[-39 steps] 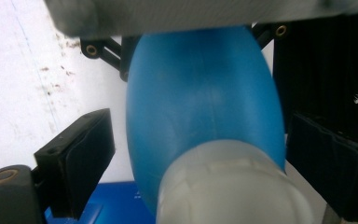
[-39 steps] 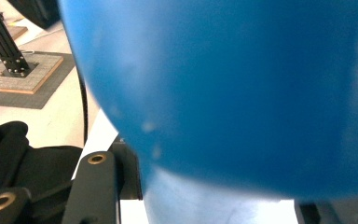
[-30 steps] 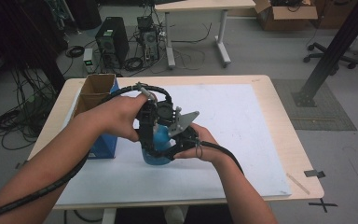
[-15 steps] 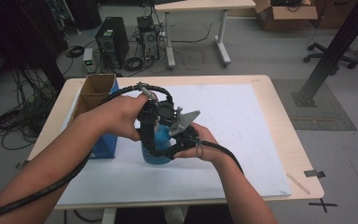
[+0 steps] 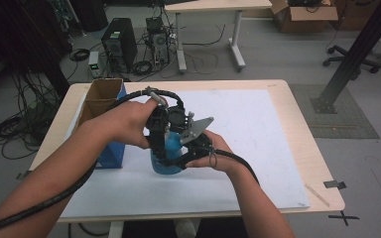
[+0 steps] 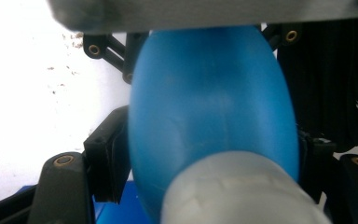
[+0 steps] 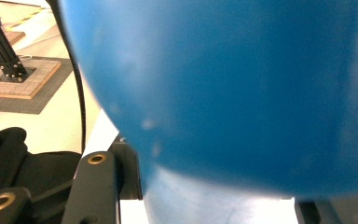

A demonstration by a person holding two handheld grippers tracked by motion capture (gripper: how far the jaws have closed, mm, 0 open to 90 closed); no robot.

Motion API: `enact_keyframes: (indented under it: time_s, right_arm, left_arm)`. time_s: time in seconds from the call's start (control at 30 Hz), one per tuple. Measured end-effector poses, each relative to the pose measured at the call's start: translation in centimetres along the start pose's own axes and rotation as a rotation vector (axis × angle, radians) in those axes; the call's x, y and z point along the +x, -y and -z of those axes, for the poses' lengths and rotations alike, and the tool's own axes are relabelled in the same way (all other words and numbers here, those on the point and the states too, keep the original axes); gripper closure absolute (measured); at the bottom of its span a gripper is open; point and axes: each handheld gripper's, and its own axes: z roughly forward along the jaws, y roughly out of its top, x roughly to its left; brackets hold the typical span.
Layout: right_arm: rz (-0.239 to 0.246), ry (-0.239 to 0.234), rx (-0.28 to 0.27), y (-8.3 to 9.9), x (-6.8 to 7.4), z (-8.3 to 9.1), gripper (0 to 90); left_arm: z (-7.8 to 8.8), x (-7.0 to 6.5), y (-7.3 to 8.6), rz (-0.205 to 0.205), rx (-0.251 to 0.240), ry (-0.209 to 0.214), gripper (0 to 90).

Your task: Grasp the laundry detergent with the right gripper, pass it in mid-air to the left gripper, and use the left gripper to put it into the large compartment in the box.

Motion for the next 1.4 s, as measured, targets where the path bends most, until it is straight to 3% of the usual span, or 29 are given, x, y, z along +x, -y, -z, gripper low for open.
enact_keyframes:
  time_s: [0.27, 0.73, 0.8, 1.13, 1.4]
  right_arm:
    - [-0.008, -0.008, -0.011, -0.07, 0.01, 0.04, 45.3]
    - [-0.006, -0.004, -0.006, -0.06, 0.15, -0.02, 44.8]
    - [-0.011, -0.002, -0.002, 0.00, 0.18, -0.08, 44.2]
    - [-0.062, 0.018, -0.070, 0.44, 0.05, 0.52, 39.0]
    - [-0.072, 0.038, -0.075, 0.85, -0.09, 0.78, 33.2]
  left_arm:
    - [0.13, -0.34, -0.18, -0.015, 0.010, -0.014, 36.3]
    - [-0.01, -0.66, -0.46, 0.004, 0.058, -0.033, 37.5]
    - [-0.07, -0.64, -0.50, -0.009, 0.067, -0.044, 37.6]
    - [0.54, -0.11, -0.40, 0.003, 0.056, -0.043, 37.8]
    - [0.78, 0.02, -0.44, 0.017, 0.072, -0.058, 37.7]
